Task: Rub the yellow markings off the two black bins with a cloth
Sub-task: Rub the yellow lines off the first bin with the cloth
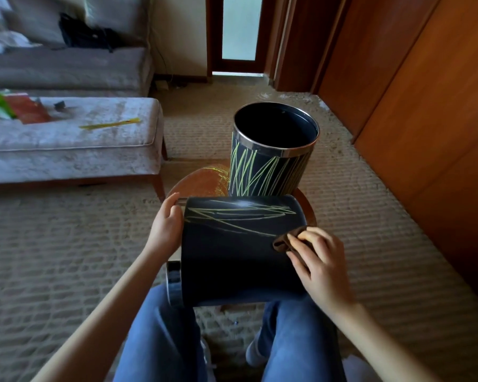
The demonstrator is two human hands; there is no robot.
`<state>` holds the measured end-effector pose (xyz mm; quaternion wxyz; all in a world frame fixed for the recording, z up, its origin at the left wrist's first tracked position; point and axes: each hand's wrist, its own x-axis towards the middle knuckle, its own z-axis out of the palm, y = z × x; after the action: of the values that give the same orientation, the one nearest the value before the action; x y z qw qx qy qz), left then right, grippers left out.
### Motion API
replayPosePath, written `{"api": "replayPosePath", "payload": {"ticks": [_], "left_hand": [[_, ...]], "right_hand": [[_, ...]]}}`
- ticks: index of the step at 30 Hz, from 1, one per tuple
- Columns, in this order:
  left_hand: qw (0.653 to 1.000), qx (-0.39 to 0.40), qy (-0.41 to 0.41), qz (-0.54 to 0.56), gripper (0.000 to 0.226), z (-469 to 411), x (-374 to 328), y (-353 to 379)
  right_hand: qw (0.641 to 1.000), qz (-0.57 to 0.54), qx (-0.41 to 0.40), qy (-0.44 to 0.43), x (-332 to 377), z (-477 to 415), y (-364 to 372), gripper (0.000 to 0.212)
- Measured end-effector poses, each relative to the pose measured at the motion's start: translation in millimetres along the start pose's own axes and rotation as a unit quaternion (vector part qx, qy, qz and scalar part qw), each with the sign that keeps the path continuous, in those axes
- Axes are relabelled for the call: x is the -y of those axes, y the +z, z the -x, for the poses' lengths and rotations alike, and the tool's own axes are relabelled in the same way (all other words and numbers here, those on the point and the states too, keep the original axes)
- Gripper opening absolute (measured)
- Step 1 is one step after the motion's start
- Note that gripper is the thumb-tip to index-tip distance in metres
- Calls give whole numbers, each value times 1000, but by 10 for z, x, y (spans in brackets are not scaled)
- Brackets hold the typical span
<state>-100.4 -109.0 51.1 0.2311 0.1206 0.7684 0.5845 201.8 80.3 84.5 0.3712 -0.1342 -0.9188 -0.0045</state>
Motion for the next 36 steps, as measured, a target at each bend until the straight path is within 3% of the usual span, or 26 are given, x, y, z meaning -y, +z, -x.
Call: {"api": "replayPosePath", "payload": {"ticks": [5,13,21,27,30,36], "left_hand": [[999,20,10,-31,59,-50,73,-16],[1000,1,19,-10,69,158,-168,38],[1000,9,2,0,63,87,-186,45],[999,16,4,30,60,150,-231,72],[1000,15,-1,26,63,146,-214,59],[999,17,-11,25,61,97,-259,88]], "right_hand": [[999,7,8,-34,-19,18,1,27],[996,-37,73,32,-237,-760,260,19],[999,-30,26,-20,94,172,-72,36],[997,-40,69,15,74,-684,224,22],[994,-15,107,24,53,-944,322,25],[998,-39,52,-27,439,-198,27,25]]}}
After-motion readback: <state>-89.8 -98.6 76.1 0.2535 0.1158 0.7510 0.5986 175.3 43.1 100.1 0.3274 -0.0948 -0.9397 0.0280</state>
